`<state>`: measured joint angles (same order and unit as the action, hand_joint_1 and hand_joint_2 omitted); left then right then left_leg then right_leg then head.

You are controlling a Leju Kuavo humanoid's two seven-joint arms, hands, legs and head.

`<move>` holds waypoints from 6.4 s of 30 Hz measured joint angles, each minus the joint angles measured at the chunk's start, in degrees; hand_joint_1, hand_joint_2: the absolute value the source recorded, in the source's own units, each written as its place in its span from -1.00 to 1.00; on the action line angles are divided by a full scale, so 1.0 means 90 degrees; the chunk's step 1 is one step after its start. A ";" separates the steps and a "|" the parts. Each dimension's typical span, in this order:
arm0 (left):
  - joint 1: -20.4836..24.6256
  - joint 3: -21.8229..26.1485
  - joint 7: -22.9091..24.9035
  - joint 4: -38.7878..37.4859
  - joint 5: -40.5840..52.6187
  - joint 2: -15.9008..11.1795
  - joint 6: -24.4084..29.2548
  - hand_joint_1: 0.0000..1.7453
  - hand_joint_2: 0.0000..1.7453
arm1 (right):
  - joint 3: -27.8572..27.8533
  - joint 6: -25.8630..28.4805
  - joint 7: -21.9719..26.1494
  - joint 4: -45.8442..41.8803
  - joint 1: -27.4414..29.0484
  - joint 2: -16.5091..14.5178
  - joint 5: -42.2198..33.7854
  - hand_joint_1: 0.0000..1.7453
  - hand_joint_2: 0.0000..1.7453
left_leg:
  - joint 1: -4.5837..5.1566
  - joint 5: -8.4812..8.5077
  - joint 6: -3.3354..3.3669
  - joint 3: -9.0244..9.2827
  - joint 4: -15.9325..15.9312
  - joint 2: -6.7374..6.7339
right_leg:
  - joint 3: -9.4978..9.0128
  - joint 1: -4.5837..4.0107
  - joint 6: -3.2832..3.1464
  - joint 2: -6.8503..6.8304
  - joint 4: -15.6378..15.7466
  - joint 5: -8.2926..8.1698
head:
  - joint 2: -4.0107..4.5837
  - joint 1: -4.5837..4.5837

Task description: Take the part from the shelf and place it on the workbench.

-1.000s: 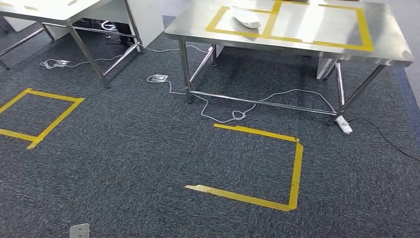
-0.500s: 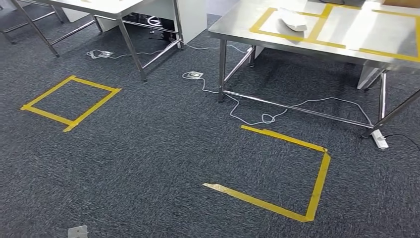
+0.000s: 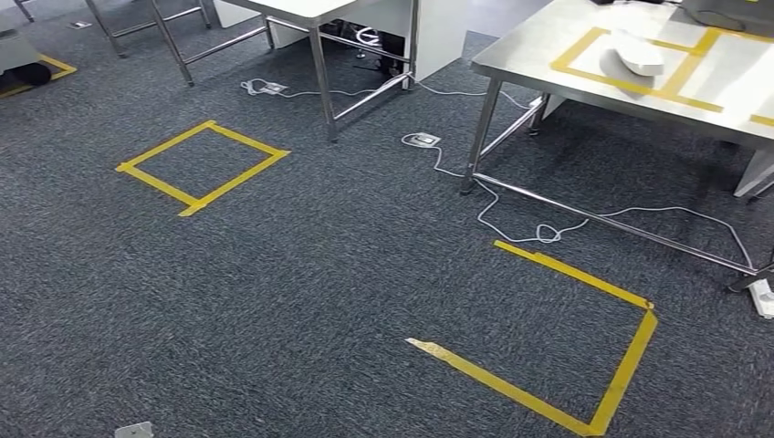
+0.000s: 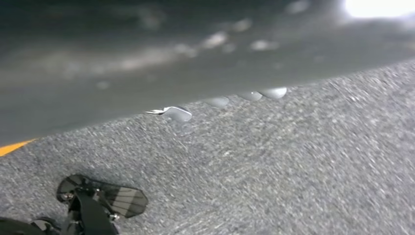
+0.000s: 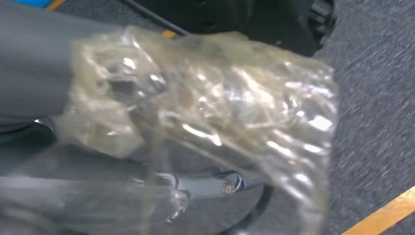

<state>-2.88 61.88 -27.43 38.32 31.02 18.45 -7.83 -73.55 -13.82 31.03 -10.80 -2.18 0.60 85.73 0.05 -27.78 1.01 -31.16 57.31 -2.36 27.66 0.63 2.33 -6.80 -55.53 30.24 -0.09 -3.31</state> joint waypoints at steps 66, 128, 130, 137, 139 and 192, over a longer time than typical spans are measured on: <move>-0.0341 0.0025 0.0331 0.0529 -0.0065 0.0077 -0.0598 -1.00 -1.00 | 0.0141 -0.0028 -0.0115 0.0019 -0.0144 0.0146 -0.0059 -1.00 -1.00 | -0.0121 -0.0068 0.0015 -0.0036 0.0080 0.0305 | 0.0606 0.0057 0.0083 0.0680 -0.1384 0.0837 | 0.0000 0.0110; -0.0426 0.0310 0.0342 0.0882 0.0790 0.0111 -0.0900 -1.00 -1.00 | 0.0116 -0.0246 -0.0038 0.0053 -0.0035 0.0296 -0.0244 -1.00 -1.00 | 0.0014 0.0009 0.0126 -0.0015 -0.0026 0.0280 | 0.0820 -0.0040 0.0022 0.0706 -0.1759 0.0946 | 0.0000 0.0175; -0.0436 0.0312 0.0342 0.0884 0.0793 0.0111 -0.0905 -1.00 -1.00 | 0.0115 -0.0245 -0.0038 0.0053 -0.0018 0.0298 -0.0245 -1.00 -1.00 | 0.0009 0.0013 0.0121 -0.0010 -0.0023 0.0434 | 0.0982 -0.0012 0.0050 0.0742 -0.1976 0.0852 | 0.0000 0.0175; -0.0428 0.0325 0.0342 0.0894 0.0903 0.0101 -0.1018 -1.00 -1.00 | 0.0107 -0.0238 -0.0041 0.0061 0.0002 0.0307 -0.0264 -1.00 -1.00 | -0.0018 0.0056 -0.0116 -0.0094 0.0033 0.0928 | 0.0199 0.0083 -0.0007 0.1200 -0.0216 0.0052 | 0.0000 0.0187; -0.0441 0.0336 0.0342 0.0894 0.0919 0.0099 -0.1019 -1.00 -1.00 | 0.0106 -0.0237 -0.0039 0.0062 0.0003 0.0307 -0.0268 -1.00 -1.00 | -0.0031 -0.0003 -0.0190 -0.0150 0.0106 0.0844 | 0.0189 0.0076 -0.0100 0.1062 -0.0193 0.0015 | 0.0000 0.0172; -0.0220 0.0805 0.0131 0.0890 0.1713 0.0140 -0.1372 -1.00 -1.00 | 0.0066 -0.0292 0.0120 0.0057 -0.0066 0.0315 -0.0470 -1.00 -1.00 | 0.0012 0.0056 0.0095 -0.0029 -0.0022 0.0533 | 0.0918 0.0022 0.0059 0.0753 -0.1694 0.0632 | 0.0000 0.0124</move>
<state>-4.86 69.13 -26.25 46.33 46.44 19.71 -20.18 -72.95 -16.45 32.11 -10.28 -2.77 3.43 81.50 0.16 -27.27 1.87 -31.42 57.11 2.43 35.93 0.83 2.86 -0.03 -70.77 35.93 -0.09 -2.19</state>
